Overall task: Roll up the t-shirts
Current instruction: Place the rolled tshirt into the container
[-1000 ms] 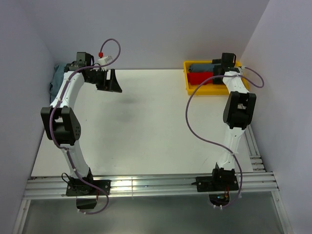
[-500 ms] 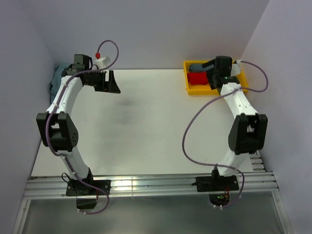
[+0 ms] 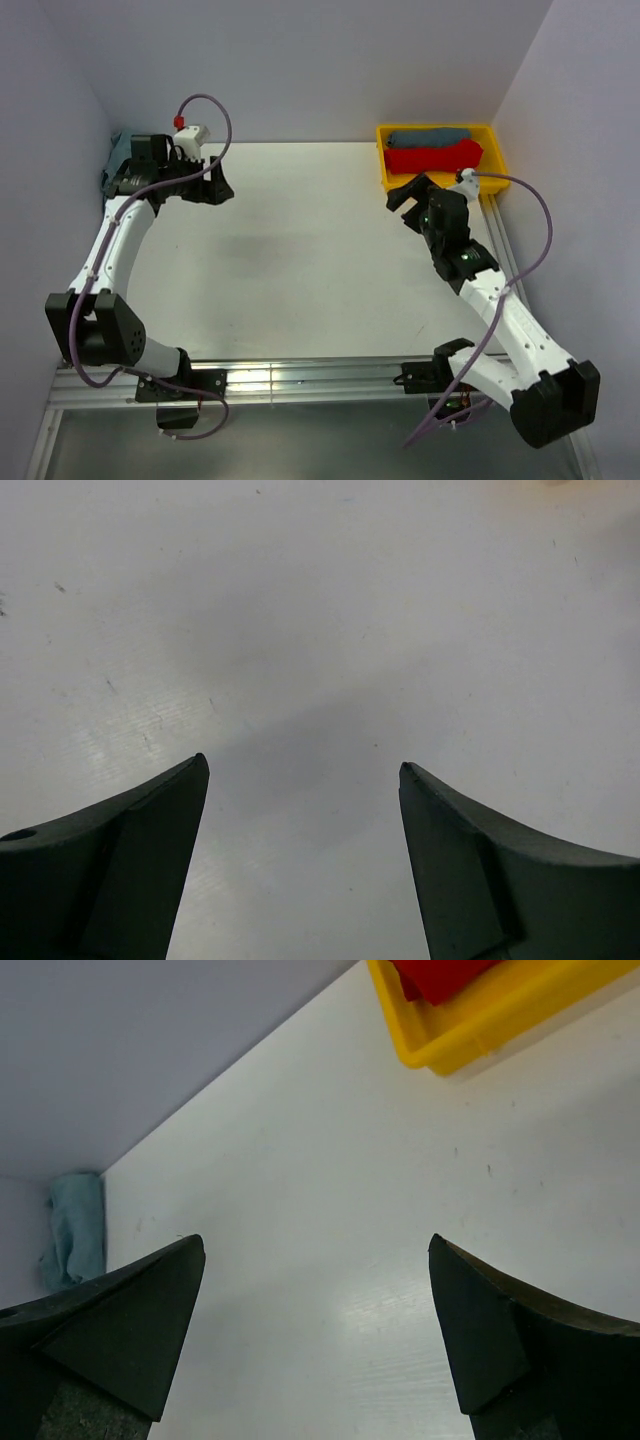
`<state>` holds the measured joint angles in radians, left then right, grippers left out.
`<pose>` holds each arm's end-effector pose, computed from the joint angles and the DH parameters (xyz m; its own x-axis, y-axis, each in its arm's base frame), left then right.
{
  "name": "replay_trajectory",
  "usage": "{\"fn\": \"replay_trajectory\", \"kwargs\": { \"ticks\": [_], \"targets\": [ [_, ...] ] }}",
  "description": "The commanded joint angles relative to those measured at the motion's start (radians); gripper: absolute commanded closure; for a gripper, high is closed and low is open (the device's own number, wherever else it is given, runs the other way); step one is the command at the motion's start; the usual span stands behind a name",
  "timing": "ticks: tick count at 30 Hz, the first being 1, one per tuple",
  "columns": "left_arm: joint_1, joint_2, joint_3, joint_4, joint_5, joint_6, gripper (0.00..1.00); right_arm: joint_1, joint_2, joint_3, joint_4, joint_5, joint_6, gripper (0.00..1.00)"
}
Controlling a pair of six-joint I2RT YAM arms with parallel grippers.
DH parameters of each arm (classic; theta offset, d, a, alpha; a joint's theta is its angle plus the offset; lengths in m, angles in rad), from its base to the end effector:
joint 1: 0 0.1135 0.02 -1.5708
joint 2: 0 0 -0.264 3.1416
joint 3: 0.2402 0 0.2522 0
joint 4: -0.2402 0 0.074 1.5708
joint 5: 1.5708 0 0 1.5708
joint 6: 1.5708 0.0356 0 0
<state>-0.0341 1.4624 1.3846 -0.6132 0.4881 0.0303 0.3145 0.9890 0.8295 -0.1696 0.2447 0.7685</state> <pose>0.3208 -0.0277 0.3495 -0.6248 0.0481 -0.7793 0.4104 0.8693 -0.2754 0.2205 0.0626 0.3193 -0.2780 0.6187 -0.7348 0.1546 0.7838 0.6015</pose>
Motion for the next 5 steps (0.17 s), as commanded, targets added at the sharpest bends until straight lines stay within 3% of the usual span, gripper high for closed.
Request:
{"fn": "replay_trajectory", "kwargs": {
  "ticks": [1, 5],
  "targets": [
    [-0.003, -0.056, -0.039, 0.099, -0.026, -0.021, 0.18, 0.011, -0.105, -0.035, 0.047, 0.039, -0.072, 0.0],
    [-0.003, -0.065, -0.056, 0.113, -0.036, -0.023, 0.18, 0.011, -0.148, -0.032, 0.018, 0.057, -0.095, 0.0]
  ]
}}
